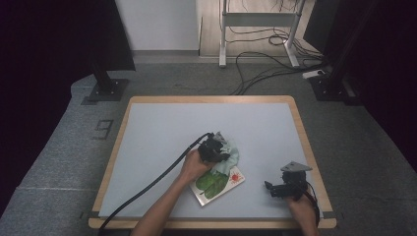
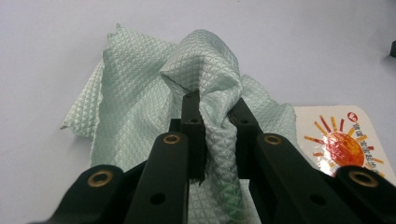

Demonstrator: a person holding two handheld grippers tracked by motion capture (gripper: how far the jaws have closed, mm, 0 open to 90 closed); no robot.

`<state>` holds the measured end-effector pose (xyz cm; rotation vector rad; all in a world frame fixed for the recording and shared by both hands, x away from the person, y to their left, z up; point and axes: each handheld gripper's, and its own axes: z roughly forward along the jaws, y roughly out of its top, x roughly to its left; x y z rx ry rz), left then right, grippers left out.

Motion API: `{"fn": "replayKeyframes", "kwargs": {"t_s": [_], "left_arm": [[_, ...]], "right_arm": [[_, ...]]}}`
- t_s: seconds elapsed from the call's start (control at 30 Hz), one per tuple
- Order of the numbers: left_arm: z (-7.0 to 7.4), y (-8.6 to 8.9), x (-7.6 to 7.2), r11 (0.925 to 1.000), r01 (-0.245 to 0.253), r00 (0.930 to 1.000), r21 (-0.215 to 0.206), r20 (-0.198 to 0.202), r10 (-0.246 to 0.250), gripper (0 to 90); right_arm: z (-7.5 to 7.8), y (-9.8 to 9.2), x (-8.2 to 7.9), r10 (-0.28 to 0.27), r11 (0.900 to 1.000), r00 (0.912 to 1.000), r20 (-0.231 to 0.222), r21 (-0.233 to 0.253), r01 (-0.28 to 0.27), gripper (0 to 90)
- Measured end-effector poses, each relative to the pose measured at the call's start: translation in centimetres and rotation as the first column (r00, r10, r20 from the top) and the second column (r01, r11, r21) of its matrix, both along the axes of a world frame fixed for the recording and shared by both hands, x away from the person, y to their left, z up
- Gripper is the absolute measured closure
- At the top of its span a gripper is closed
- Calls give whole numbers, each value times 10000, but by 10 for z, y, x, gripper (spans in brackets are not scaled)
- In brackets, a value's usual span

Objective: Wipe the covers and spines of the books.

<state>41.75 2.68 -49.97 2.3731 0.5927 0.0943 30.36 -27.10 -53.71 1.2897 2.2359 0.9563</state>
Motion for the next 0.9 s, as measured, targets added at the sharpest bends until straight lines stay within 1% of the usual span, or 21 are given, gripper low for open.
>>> {"fn": "replayKeyframes", "kwargs": {"t_s": [0.03,0.17,0.27,0.37,0.43,0.6,0.73,0.83,0.9], "left_arm": [[0,-1,-2,10000,14,10000,-29,-5,-14,799],[-1,-7,-11,9992,374,9993,-106,-6,-374,798],[-1,-7,-16,9987,514,9987,-17,46,-514,797],[-1,-5,-19,9982,591,9982,32,49,-591,797],[-1,-1,-21,9980,630,9980,44,61,-630,797],[-3,14,-28,9979,617,9981,-175,-85,-618,797],[-3,26,-33,9980,591,9981,-225,-142,-594,796],[-2,38,-40,9983,528,9985,-238,-156,-532,796],[-2,44,-44,9984,510,9986,-243,-91,-512,796]], "right_arm": [[0,0,0,0,10000,10000,4,-2,0,0],[0,0,0,7,10000,10000,1,0,-7,0],[0,0,0,5,10000,10000,8,-3,-5,0],[0,0,0,3,10000,10000,9,-3,-3,0],[0,0,0,7,10000,10000,15,-6,-7,0],[0,0,0,11,10000,10000,21,-7,-11,0],[0,0,0,8,10000,10000,21,-6,-8,0],[0,0,0,6,10000,10000,22,-6,-5,0],[0,0,0,7,10000,10000,19,-5,-7,0]]}}
